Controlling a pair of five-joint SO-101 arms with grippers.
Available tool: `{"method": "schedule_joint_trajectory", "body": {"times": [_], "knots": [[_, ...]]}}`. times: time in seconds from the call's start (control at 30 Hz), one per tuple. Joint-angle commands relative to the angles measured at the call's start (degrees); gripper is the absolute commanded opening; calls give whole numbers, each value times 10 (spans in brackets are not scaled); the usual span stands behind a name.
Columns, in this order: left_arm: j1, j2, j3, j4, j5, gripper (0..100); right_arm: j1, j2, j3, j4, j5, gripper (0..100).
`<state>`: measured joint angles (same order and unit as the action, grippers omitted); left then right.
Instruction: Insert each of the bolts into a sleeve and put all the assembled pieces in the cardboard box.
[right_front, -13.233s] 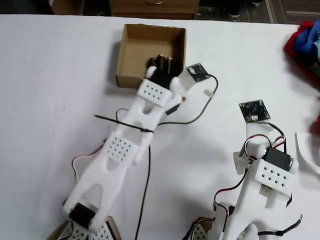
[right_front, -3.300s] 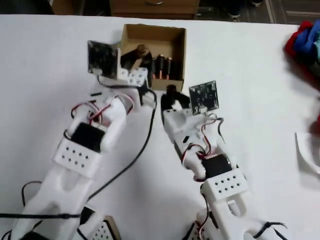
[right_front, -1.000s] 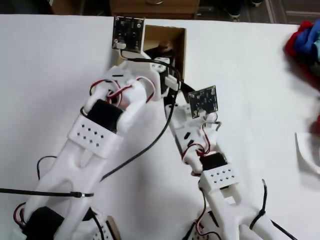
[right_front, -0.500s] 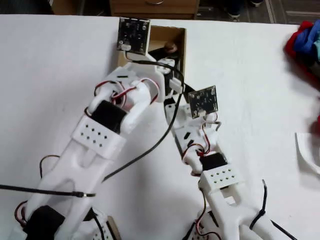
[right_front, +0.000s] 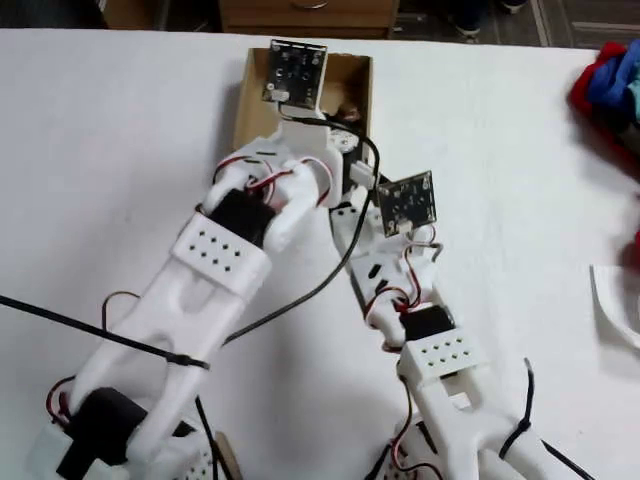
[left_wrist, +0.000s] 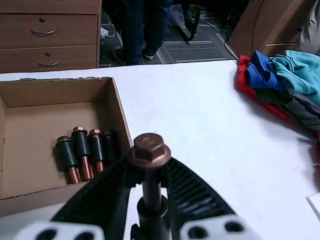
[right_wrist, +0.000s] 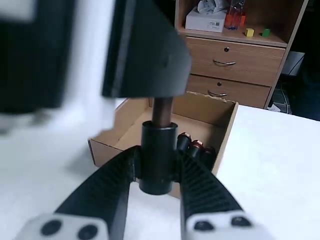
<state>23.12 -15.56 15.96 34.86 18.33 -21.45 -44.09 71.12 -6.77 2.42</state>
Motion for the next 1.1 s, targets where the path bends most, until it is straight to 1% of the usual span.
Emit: {"method": "schedule_joint_trajectory", "body": {"times": [0.0, 0.07, 0.23, 0.47, 0.57, 0.7, 0.9, 1.0, 1.07], "knots": [[-2, -3, -10, 32, 2, 82, -3, -23, -33, 1, 4, 22], [-2, -4, -10, 48, 3, 120, -4, -20, -33, -1, 4, 22], [-2, -9, -18, 56, 0, 120, -4, -19, -33, -1, 5, 22], [-2, -75, -43, 105, -2, 120, -2, -19, -33, -1, 5, 22], [-1, -84, -41, 135, -26, 120, -2, -19, -33, -1, 5, 22], [-1, -89, -42, 162, -33, 120, -2, -19, -33, -1, 5, 22], [2, -90, -45, 167, -31, 120, -1, -19, -33, 0, 5, 22], [-15, -95, -57, 165, -34, 120, -1, -19, -31, 2, 6, 22], [-55, -103, -58, 164, -36, 120, 6, -18, -31, 20, 8, 22]]}}
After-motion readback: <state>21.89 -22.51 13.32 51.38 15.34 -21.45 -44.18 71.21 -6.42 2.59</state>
